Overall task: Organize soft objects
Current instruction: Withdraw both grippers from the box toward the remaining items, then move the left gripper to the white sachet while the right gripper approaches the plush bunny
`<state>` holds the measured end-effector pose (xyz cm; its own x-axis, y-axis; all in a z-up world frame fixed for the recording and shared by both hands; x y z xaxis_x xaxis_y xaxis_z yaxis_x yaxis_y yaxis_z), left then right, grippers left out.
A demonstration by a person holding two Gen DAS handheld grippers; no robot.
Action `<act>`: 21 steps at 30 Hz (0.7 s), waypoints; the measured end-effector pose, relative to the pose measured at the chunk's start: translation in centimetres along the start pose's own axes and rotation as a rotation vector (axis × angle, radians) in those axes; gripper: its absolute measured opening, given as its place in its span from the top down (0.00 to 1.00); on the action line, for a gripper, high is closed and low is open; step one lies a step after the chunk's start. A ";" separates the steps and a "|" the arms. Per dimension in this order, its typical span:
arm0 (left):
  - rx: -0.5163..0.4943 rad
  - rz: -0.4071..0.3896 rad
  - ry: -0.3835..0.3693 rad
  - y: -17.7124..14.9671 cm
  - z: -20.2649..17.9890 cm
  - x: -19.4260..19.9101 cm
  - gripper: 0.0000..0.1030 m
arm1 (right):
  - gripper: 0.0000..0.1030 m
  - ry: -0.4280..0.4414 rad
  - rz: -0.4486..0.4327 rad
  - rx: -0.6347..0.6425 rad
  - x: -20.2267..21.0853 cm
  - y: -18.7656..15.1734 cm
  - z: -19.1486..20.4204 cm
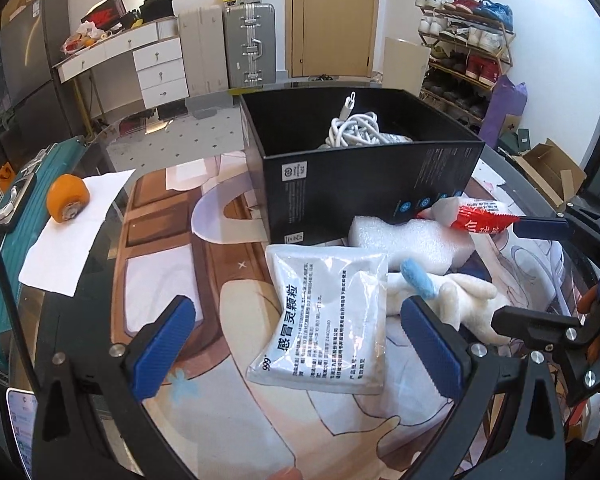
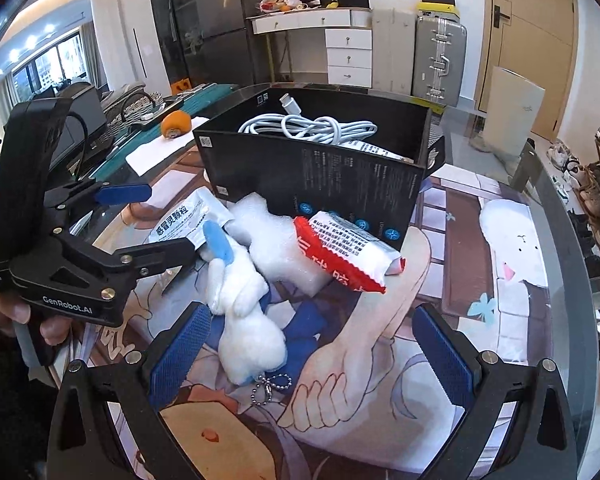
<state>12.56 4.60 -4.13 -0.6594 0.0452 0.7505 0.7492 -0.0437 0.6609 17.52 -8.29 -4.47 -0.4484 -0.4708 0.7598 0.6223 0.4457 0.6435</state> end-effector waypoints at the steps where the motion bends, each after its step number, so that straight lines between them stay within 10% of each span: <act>1: 0.001 0.004 0.000 0.0 0.0 -0.1 0.00 | 0.01 0.003 0.003 0.001 -0.1 -0.1 0.0; 21: -0.003 0.103 0.000 -0.6 0.2 -1.9 0.00 | 0.01 -0.013 0.078 0.054 -2.9 -1.3 2.1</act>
<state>13.36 4.72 -5.96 -0.5785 0.0403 0.8147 0.8131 -0.0514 0.5799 16.68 -5.93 -7.33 -0.4085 -0.4233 0.8086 0.6201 0.5214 0.5862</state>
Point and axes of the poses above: each gripper's, at about its wrist camera, not at the fingertips, and x roughly against the way its jaws point, z to its left, y to its top, the point moved 3 cm from there along -x, roughly the way its jaws point, and after that the axes turned 2 degrees about -x, right-handed, at the moved point
